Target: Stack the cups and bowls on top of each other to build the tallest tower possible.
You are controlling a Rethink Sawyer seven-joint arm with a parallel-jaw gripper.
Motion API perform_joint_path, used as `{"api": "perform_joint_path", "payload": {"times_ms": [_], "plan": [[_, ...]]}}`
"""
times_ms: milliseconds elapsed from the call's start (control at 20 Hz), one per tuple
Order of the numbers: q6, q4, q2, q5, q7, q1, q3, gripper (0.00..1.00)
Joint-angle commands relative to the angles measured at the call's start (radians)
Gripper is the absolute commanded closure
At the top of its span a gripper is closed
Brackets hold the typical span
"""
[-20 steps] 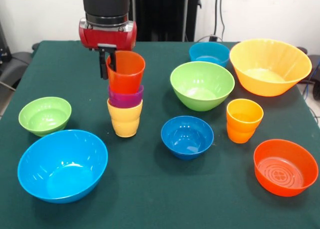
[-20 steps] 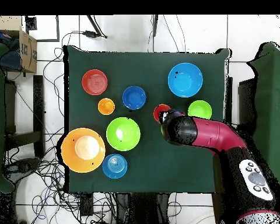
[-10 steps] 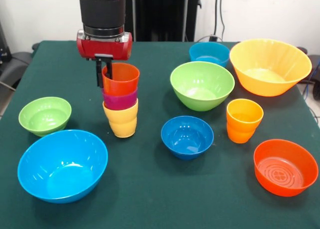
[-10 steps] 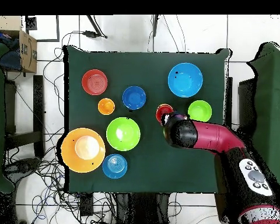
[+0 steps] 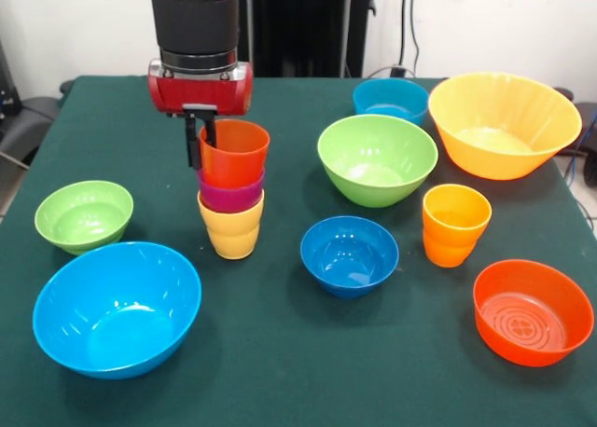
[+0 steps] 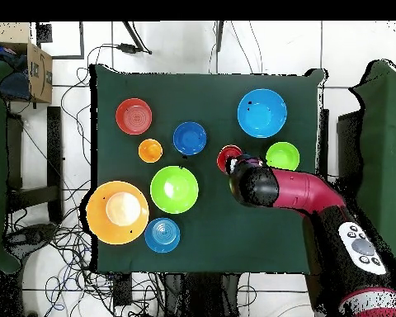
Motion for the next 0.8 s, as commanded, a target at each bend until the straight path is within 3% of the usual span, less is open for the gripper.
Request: {"api": "perform_joint_path", "payload": {"times_ms": [50, 800], "plan": [[-0.031, 0.047, 0.057, -0.054, -0.017, -0.009, 0.117, 1.0], [-0.016, 0.01, 0.112, -0.067, -0.007, 0.013, 0.097, 1.0]]}}
